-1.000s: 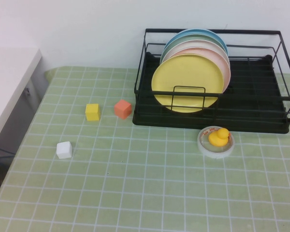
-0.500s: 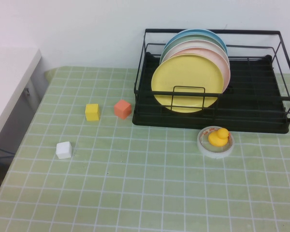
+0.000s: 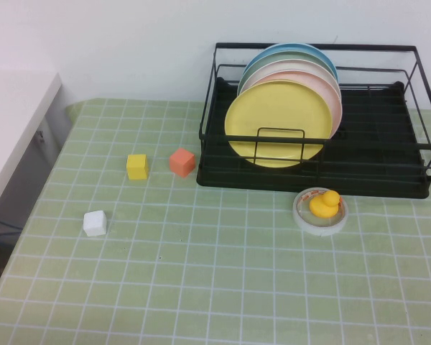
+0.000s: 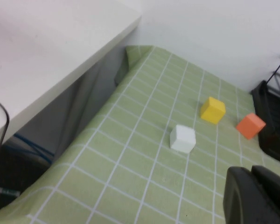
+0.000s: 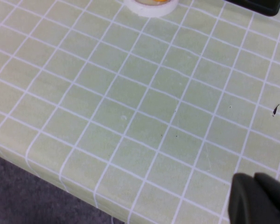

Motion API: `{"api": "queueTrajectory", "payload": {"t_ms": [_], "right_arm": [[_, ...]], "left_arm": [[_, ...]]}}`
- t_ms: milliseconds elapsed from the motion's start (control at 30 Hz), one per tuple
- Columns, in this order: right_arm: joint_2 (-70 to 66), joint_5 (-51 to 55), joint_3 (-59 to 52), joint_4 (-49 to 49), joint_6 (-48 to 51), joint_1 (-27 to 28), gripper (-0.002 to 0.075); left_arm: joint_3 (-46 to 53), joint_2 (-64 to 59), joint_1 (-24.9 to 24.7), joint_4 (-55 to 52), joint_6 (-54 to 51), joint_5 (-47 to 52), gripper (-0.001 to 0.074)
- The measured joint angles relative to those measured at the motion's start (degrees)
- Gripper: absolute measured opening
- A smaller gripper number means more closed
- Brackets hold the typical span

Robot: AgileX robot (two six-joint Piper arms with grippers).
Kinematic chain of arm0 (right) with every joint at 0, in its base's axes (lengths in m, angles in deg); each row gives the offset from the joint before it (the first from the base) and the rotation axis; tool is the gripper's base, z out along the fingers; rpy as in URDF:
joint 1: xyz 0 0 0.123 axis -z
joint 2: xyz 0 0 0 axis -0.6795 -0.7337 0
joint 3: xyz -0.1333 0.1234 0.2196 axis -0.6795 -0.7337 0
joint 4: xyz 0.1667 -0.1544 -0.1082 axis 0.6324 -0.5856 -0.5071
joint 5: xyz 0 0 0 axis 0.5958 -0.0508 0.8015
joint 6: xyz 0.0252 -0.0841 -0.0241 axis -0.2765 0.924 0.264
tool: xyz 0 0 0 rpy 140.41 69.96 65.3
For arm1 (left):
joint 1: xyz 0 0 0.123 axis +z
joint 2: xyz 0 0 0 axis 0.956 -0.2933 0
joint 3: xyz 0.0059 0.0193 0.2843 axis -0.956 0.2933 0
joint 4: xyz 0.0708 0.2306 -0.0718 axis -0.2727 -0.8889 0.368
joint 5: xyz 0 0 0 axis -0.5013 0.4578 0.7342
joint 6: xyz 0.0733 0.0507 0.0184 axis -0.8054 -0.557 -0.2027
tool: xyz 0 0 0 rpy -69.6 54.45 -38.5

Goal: Place plate on rack

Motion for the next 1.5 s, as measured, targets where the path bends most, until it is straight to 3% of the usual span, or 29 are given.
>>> {"api": "queueTrajectory", "payload": {"t_ms": [367, 500, 867, 1067, 1500], "right_arm": [[0.0, 0.0, 0.0, 0.1, 0.0, 0.0, 0.0], [0.0, 0.0, 0.0, 0.1, 0.0, 0.0, 0.0], [0.0, 0.0, 0.0, 0.1, 0.0, 0.0, 0.0], [0.0, 0.0, 0.0, 0.1, 0.0, 0.0, 0.0], [0.0, 0.0, 0.0, 0.1, 0.0, 0.0, 0.0]], "left_arm": [[0.9, 0.2, 0.0, 0.0, -0.9, -0.4, -0.0001], [0.9, 0.2, 0.0, 0.5, -1.6, -4.9, -0.0001], [0.8, 0.2, 0.0, 14.5, -17.3, 2.0, -0.0001], [0.8, 0.2, 0.0, 18.4, -31.5, 2.4, -0.0001], [0.7, 0.3, 0.0, 20.6, -37.8, 2.7, -0.0001]]}}
